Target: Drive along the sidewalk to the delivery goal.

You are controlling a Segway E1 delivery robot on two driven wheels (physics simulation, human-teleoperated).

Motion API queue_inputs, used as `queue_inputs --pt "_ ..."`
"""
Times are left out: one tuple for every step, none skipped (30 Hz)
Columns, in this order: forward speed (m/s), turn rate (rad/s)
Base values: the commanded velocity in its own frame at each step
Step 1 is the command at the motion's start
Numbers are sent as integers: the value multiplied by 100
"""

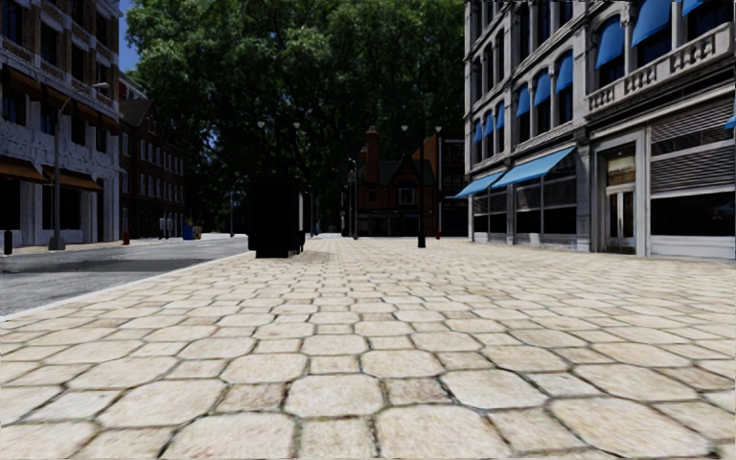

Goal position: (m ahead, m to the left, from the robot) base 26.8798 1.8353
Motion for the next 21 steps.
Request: queue_inputs --pt "200 0" --pt "200 0" --pt "200 0" --pt "200 0" --pt "200 0" --pt "200 0" --pt "200 0" --pt "200 0" --pt "200 0" --pt "200 0" --pt "200 0" --pt "200 0" --pt "200 0" --pt "200 0" --pt "200 0" --pt "200 0" --pt "200 0" --pt "200 0" --pt "200 0" --pt "200 0" --pt "200 0"
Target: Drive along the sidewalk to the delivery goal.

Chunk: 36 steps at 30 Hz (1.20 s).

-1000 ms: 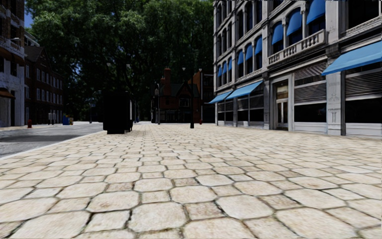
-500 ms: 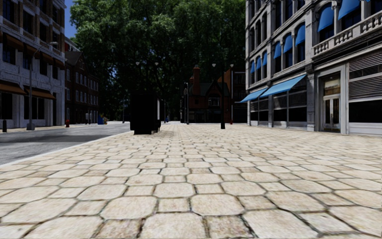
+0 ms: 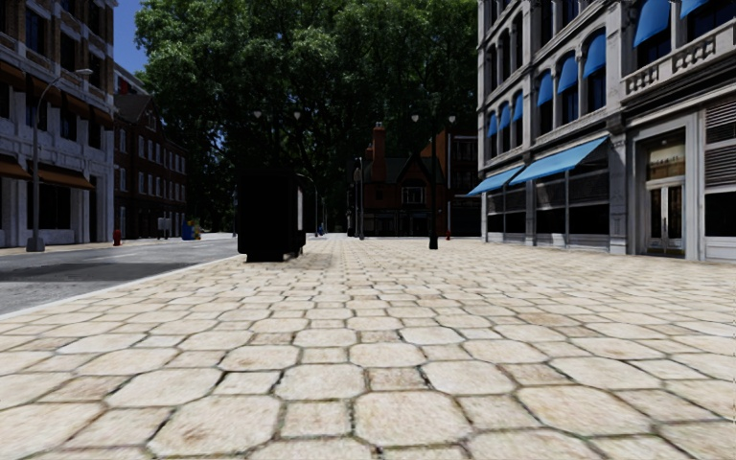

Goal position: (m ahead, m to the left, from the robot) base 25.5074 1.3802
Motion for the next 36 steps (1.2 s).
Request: queue_inputs --pt "200 0" --pt "200 0" --pt "200 0" --pt "200 0" --pt "200 0" --pt "200 0" --pt "200 0" --pt "200 0" --pt "200 0" --pt "200 0" --pt "200 0" --pt "200 0" --pt "200 0" --pt "200 6" --pt "200 8" --pt "200 8" --pt "200 11" --pt "200 12" --pt "200 12" --pt "200 12" --pt "200 12" --pt "200 13" --pt "200 21" --pt "200 24" --pt "200 24" --pt "200 11" --pt "200 0" --pt "200 0" --pt "200 0" --pt "200 0" --pt "200 0" --pt "200 0" --pt "200 0" --pt "200 0" --pt "200 0" --pt "200 0"
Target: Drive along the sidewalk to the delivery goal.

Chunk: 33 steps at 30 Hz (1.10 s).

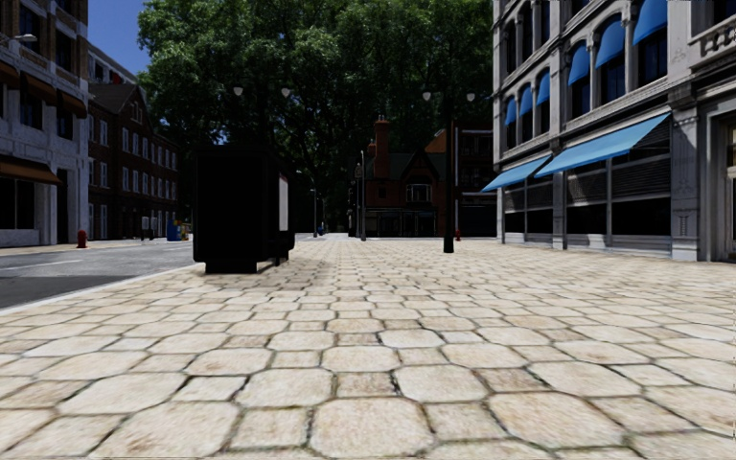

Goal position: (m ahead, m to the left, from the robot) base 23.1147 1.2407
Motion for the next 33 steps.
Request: queue_inputs --pt "200 2" --pt "200 2" --pt "200 16" --pt "200 30" --pt "200 34" --pt "200 34" --pt "200 24" --pt "200 0" --pt "200 0" --pt "200 0" --pt "200 0" --pt "200 0" --pt "200 0" --pt "200 0" --pt "200 0" --pt "200 0" --pt "200 0" --pt "200 0" --pt "200 0" --pt "200 0" --pt "200 0" --pt "200 0" --pt "200 0" --pt "200 0" --pt "200 0" --pt "200 0" --pt "200 0" --pt "200 0" --pt "200 0" --pt "200 0" --pt "200 0" --pt "200 0" --pt "200 0"
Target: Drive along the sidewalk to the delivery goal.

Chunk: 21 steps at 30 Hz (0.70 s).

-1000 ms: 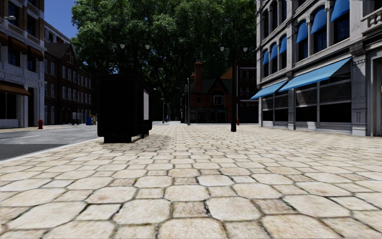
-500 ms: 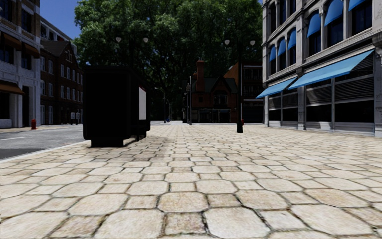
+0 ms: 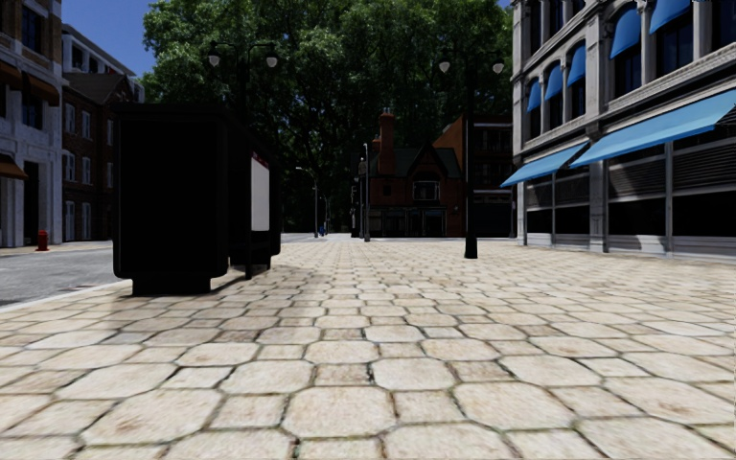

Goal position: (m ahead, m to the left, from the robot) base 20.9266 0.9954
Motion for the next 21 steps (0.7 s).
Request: queue_inputs --pt "200 0" --pt "200 0" --pt "200 0" --pt "200 0" --pt "200 0" --pt "200 0" --pt "200 0" --pt "200 0" --pt "200 0" --pt "200 0" --pt "200 0" --pt "200 3" --pt "200 11" --pt "200 16" --pt "200 16" --pt "200 18" --pt "200 21" --pt "200 23" --pt "200 24" --pt "200 24" --pt "200 24"
